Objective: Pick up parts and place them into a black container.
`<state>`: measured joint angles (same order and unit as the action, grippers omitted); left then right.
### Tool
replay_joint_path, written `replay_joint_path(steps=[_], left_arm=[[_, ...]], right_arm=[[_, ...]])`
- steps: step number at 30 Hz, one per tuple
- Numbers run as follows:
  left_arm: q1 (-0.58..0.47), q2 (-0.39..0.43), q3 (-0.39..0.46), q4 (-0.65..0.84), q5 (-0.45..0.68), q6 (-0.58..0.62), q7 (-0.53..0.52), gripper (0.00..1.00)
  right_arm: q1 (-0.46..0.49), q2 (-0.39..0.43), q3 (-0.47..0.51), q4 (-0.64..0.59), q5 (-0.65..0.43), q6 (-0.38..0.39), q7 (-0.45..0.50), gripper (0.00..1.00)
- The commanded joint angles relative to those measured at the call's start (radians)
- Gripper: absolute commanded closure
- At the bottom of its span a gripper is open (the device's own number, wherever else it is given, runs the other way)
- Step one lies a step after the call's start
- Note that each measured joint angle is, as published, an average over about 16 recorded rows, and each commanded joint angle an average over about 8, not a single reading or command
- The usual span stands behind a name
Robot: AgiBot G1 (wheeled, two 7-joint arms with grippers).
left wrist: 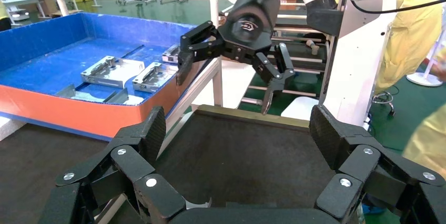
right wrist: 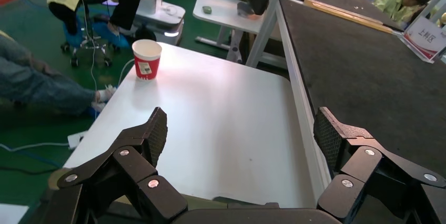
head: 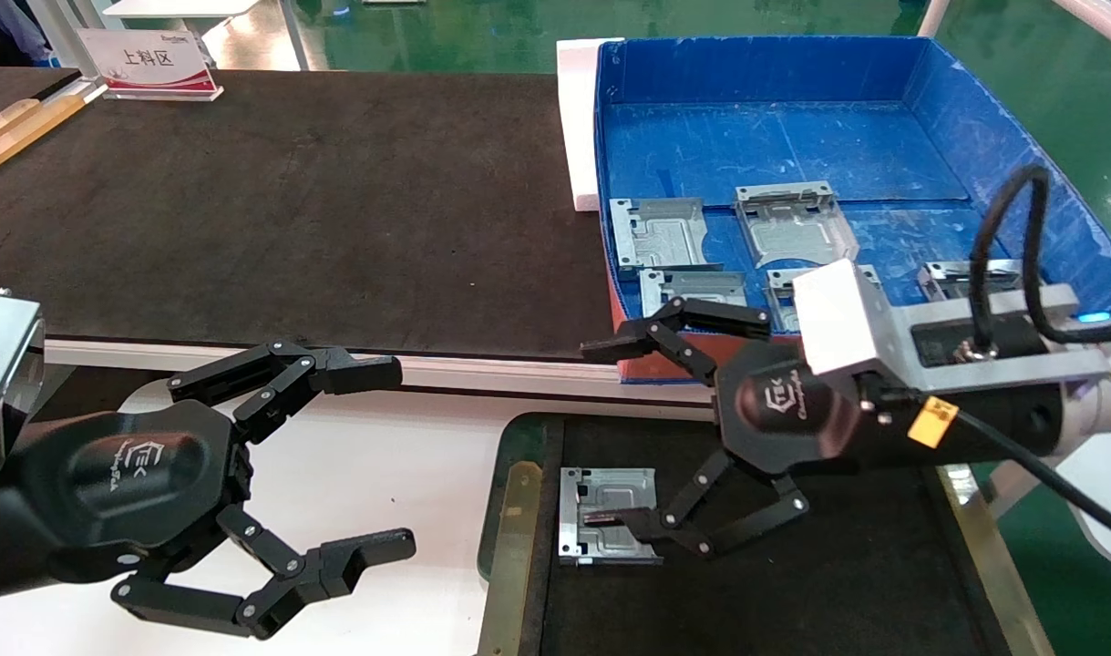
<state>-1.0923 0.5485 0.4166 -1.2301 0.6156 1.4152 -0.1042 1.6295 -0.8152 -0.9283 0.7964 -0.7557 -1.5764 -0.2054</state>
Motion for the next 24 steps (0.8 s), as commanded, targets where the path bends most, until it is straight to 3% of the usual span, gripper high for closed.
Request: replay_joint_path(steps=[1,24], left_arm=[[0.0,0.0,0.0,0.0,0.0,0.0,0.0,0.0],[0.0,0.0,0.0,0.0,0.0,0.0,0.0,0.0]], right_arm=[[-0.025,0.009,0.029,0.022,0.001,0.004,0.018,0.0],[-0.306,0.112,0.357,0.269,0.014,0.044,0.217,0.0]])
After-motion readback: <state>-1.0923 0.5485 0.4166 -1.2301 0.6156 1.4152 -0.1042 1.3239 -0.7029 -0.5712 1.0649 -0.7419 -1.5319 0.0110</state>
